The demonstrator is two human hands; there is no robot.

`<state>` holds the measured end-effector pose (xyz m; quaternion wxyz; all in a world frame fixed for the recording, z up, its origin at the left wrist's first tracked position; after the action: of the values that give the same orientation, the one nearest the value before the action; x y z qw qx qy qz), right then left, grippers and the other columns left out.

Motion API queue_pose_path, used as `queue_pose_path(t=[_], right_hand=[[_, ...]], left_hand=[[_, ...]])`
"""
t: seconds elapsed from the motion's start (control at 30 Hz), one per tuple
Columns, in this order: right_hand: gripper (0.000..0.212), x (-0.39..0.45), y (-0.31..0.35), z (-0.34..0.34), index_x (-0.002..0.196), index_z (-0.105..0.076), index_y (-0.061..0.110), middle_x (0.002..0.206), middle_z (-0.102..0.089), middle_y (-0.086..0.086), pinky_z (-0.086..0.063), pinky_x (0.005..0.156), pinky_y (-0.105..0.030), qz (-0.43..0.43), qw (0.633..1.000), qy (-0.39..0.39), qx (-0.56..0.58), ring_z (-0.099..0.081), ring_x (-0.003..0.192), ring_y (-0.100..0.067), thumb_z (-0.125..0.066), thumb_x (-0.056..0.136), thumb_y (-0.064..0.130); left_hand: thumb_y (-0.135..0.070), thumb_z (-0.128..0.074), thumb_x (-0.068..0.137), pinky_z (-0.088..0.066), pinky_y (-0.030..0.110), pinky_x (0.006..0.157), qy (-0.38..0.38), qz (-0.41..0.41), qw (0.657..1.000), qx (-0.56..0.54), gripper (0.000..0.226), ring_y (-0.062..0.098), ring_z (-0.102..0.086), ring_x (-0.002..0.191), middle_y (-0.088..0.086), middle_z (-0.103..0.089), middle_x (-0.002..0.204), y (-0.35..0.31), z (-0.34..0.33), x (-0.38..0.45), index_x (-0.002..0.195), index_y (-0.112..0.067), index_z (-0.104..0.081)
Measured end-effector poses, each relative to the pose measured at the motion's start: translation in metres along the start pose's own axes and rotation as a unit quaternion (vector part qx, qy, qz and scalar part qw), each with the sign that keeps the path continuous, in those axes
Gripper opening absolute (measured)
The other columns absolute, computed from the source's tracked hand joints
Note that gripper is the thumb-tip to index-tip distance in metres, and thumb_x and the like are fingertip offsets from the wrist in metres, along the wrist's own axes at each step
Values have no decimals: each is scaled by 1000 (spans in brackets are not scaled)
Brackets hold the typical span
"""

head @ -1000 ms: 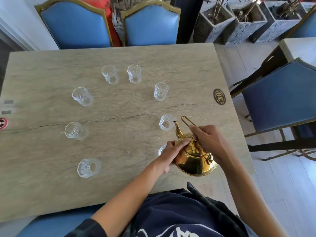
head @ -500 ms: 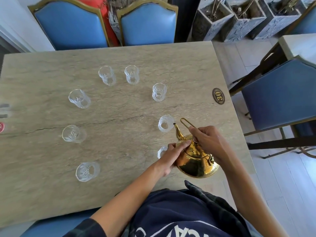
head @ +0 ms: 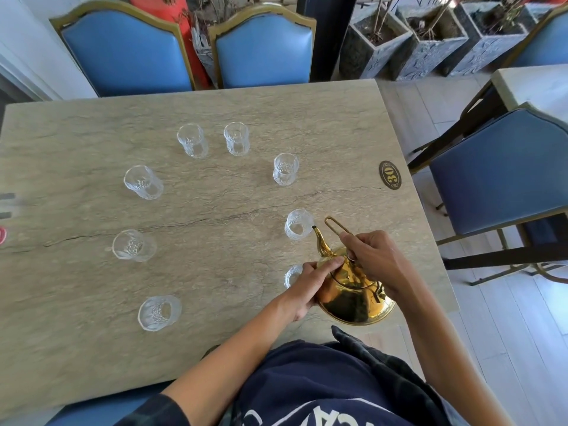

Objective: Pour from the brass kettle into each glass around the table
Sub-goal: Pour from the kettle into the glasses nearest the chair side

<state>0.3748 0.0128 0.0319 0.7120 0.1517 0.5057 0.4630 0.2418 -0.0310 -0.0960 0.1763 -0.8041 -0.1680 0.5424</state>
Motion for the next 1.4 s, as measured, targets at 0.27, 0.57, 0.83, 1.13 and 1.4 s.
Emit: queue_pose_path(t=[0.27, 0.57, 0.83, 1.13, 1.4], right_hand=[[47, -5, 0, -2, 63, -59, 14, 59, -41, -7, -27, 53, -33, 0, 1000, -4, 4, -35, 49, -15, -60, 99, 44], [47, -9, 3, -4, 63, -58, 15, 61, -41, -8, -27, 54, -35, -2, 1000, -7, 7, -35, 51, -17, -61, 100, 44], [45, -12, 4, -4, 66, -59, 12, 63, -42, -10, -27, 53, -34, -4, 1000, -8, 10, -36, 53, -20, -60, 100, 41], [46, -12, 2, -3, 63, -56, 13, 60, -39, -7, -26, 49, -30, -4, 1000, -13, 15, -32, 46, -13, -61, 100, 41], [47, -11, 4, -3, 63, -56, 14, 61, -40, -8, -26, 49, -31, -2, 1000, -15, 14, -32, 48, -14, -61, 99, 43]], left_hand=[[-66, -84, 88, -58, 33, 83, 3, 0, 1000, 2, 95, 19, -67, 112, 7, -65, 131, 1, 2, -2, 154, -15, -38], [-77, -89, 55, -60, 35, 85, 17, -16, 1000, -9, 125, 22, -70, 117, 10, -67, 136, 4, 5, 3, 152, -16, -40], [-70, -93, 73, -61, 35, 84, 24, -10, 1000, -2, 110, 21, -71, 117, 10, -70, 136, 3, 3, 1, 152, -14, -40], [-74, -91, 63, -62, 39, 90, 22, -2, 1000, 8, 119, 25, -70, 123, 12, -68, 141, 7, 5, 4, 152, -15, -39], [-79, -92, 51, -62, 44, 97, 25, -14, 999, 13, 129, 29, -70, 128, 14, -70, 142, 12, 8, 16, 152, -16, -42]])
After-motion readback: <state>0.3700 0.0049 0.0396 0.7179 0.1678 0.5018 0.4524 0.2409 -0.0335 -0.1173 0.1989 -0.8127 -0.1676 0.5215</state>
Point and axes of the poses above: each hand's wrist, its own x-axis towards the middle knuckle, its own z-axis out of the back of the hand, y = z × x, the point moved 2 cm from there along x, towards the middle knuckle
